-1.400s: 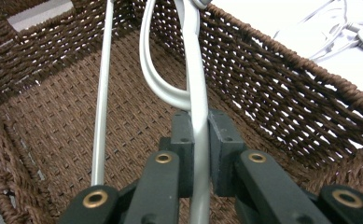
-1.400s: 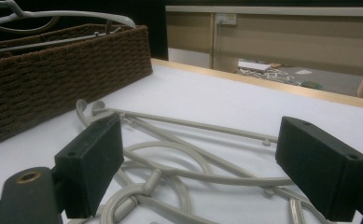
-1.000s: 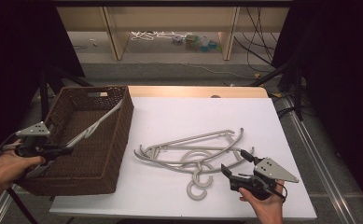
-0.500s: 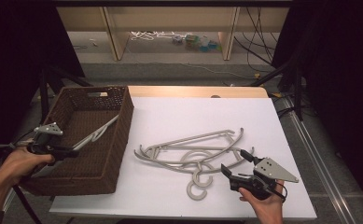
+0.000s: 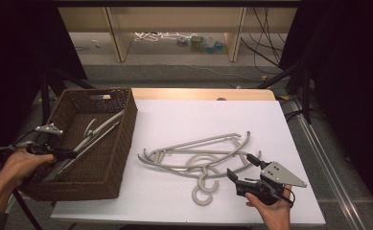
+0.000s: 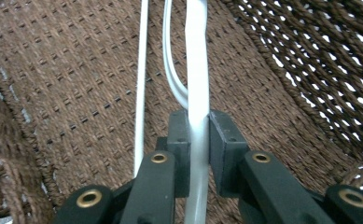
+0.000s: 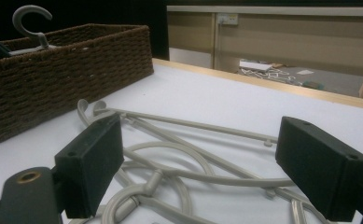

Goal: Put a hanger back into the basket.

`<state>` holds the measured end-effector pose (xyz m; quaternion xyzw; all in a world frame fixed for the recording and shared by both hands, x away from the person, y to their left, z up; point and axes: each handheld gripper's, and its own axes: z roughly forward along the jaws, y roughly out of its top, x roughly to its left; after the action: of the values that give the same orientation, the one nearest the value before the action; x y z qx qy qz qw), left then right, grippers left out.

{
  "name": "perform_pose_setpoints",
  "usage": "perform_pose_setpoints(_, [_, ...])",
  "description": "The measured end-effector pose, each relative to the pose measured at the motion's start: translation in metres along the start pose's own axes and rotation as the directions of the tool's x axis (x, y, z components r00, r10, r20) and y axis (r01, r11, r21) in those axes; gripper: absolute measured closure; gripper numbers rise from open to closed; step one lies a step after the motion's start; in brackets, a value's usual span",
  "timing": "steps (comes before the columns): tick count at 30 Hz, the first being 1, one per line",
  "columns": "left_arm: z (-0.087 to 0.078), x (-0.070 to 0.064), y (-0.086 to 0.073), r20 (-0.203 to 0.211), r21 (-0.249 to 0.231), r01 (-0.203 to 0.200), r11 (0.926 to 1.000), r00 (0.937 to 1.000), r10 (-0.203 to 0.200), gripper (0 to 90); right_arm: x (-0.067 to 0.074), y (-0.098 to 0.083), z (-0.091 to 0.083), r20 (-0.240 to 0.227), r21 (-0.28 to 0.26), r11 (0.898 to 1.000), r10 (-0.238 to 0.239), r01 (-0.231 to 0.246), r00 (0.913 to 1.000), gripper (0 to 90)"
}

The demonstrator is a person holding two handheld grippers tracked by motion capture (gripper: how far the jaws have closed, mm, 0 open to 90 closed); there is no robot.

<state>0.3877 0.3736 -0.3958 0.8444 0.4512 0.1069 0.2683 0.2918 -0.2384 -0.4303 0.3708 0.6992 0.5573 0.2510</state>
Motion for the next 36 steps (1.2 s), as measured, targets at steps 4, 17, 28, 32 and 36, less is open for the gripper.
perform_pose_setpoints(4, [0.001,0.002,0.001,0.008,0.007,0.009,0.9999,0.9999,-0.01,79.1,0.0,0.001,-0.001,0.01,0.003,1.0,-0.002,0.002,1.0,16.1])
perform_pose_setpoints(17, [0.003,0.006,0.006,-0.017,0.011,0.033,0.9994,0.9993,-0.032,79.2,0.0,0.0,0.0,-0.003,0.001,1.0,0.002,-0.002,1.0,16.1])
perform_pose_setpoints(28, [0.013,-0.004,0.01,0.038,0.065,-0.025,0.9975,0.999,0.023,77.3,0.0,0.0,0.001,0.003,-0.008,1.0,0.002,-0.002,1.0,16.1])
perform_pose_setpoints(32, [0.014,-0.007,0.012,0.025,0.075,-0.045,0.9962,0.9988,0.043,76.9,-0.001,0.0,0.0,0.01,0.001,1.0,0.002,-0.002,0.9999,16.1])
perform_pose_setpoints(36, [0.013,-0.007,0.011,0.026,0.055,-0.028,0.9981,0.9993,0.027,74.5,-0.001,0.001,0.0,0.012,-0.006,1.0,0.001,-0.001,0.9999,16.1])
